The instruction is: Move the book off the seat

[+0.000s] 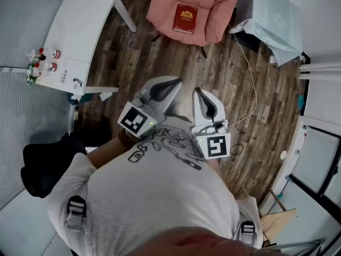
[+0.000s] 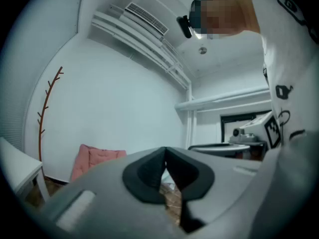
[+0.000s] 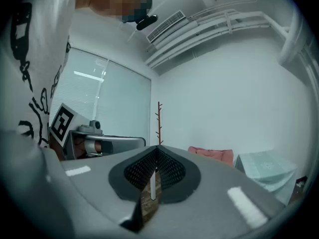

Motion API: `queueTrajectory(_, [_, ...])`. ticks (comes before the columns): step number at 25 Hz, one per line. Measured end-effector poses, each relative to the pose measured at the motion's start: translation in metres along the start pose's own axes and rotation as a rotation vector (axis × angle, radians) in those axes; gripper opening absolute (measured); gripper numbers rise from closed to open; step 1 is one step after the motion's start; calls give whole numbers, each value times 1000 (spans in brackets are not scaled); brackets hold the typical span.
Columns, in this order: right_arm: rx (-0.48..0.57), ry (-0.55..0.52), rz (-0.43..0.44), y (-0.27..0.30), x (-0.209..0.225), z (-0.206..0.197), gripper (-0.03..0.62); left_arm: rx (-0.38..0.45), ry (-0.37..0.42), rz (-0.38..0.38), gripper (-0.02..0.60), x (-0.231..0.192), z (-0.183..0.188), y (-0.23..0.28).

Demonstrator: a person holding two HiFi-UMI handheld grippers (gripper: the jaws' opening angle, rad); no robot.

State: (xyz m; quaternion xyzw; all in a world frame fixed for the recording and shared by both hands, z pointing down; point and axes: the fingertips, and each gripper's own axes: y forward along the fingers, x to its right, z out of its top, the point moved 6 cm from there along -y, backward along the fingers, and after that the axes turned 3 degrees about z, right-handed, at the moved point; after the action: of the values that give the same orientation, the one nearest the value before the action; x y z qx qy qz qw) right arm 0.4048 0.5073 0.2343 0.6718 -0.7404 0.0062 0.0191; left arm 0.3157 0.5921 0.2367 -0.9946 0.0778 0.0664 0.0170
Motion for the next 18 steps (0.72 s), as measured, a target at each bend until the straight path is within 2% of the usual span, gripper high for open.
queueTrajectory(7, [1, -6, -3, -8, 3, 2, 5, -4, -3, -3, 3, 7, 0, 0])
queueTrajectory(12, [23, 15, 33, -13, 6, 3, 6, -3, 8, -6, 3, 17, 0, 5])
queueTrajectory(18, [37, -9, 35, -24, 17, 6, 6, -7, 15, -7, 3, 29, -3, 17])
